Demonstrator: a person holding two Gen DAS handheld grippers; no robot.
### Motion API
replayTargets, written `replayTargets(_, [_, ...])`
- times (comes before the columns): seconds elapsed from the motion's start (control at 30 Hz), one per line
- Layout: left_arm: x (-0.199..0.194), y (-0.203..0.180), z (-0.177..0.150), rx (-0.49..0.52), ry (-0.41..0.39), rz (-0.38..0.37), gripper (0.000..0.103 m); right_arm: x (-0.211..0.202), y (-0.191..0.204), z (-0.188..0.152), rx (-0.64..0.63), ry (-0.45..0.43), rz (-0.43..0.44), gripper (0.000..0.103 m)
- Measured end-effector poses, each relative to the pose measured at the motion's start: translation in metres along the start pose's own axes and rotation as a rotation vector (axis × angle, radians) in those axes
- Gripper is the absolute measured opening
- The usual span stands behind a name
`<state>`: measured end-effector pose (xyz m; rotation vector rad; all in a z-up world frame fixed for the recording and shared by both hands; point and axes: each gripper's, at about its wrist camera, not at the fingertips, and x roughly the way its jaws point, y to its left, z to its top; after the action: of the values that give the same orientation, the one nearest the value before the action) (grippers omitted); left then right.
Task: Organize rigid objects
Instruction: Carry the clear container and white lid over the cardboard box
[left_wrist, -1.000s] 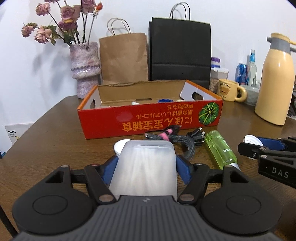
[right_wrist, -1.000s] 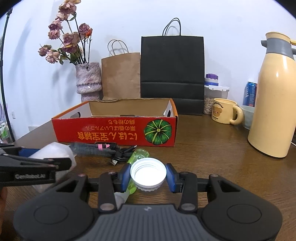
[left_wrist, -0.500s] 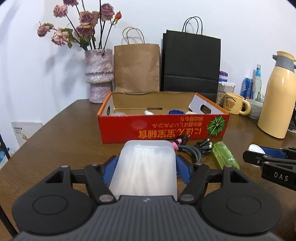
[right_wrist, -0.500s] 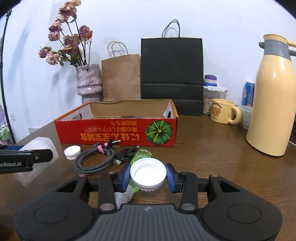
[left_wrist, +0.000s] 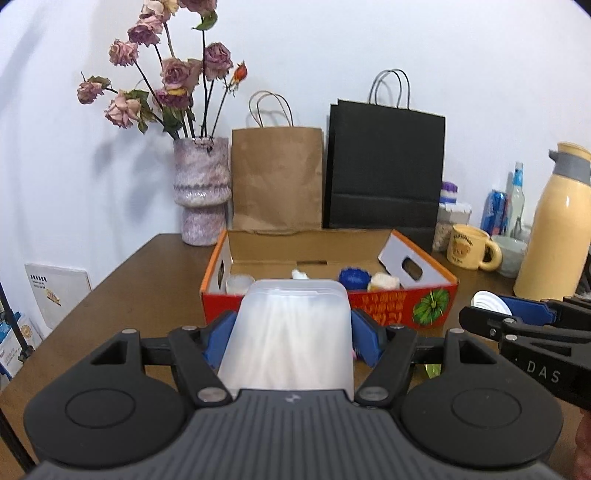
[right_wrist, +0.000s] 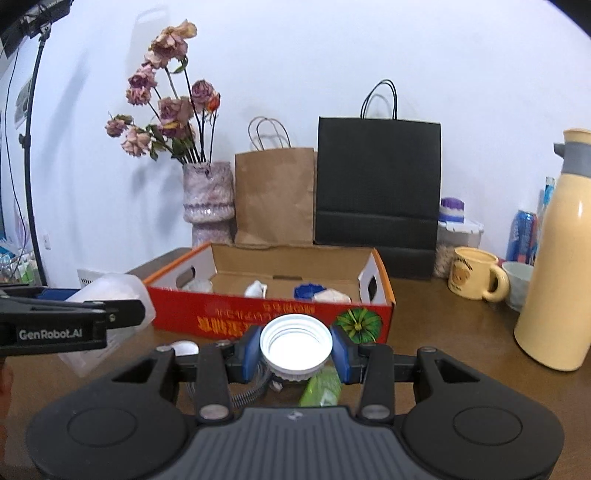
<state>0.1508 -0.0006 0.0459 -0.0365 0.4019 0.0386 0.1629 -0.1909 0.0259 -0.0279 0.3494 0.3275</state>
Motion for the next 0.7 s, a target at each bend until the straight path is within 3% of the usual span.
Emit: replayTargets(0.7, [0.057,0.002,0.046,-0.075,-0.041,0.044,0.069,0.054,-0.006,0.060,0.048,-0.041,0.000,0.039])
